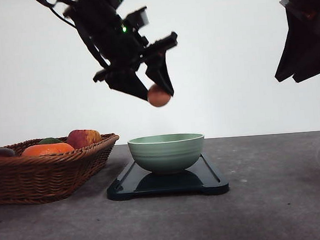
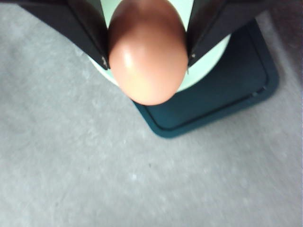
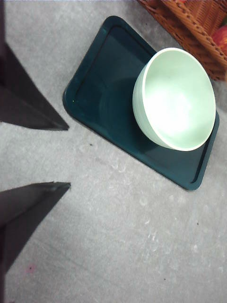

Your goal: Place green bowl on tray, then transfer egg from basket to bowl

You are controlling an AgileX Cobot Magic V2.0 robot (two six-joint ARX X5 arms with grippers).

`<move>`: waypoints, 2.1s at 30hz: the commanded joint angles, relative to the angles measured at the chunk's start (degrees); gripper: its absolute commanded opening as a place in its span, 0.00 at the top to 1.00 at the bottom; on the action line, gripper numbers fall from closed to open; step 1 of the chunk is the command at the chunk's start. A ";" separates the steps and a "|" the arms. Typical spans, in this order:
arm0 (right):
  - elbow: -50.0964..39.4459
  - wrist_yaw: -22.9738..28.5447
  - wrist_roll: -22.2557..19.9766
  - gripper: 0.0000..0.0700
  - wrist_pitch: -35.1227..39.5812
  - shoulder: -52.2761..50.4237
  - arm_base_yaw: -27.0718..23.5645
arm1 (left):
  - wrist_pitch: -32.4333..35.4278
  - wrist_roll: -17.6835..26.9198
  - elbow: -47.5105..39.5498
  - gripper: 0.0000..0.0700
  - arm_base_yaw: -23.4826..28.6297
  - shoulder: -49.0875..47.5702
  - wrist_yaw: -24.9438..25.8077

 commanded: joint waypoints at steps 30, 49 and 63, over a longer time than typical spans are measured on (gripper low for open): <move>0.37 0.01 0.53 0.70 -0.06 0.22 0.28 | -0.57 0.60 1.42 0.69 -2.21 11.73 -2.15; 0.37 0.01 0.55 0.70 -0.35 0.22 0.28 | -2.34 0.53 4.61 0.49 -2.52 11.71 -2.45; 0.37 0.01 0.53 0.70 -0.33 0.22 0.28 | -19.47 -0.09 13.97 0.49 -2.41 11.00 -2.47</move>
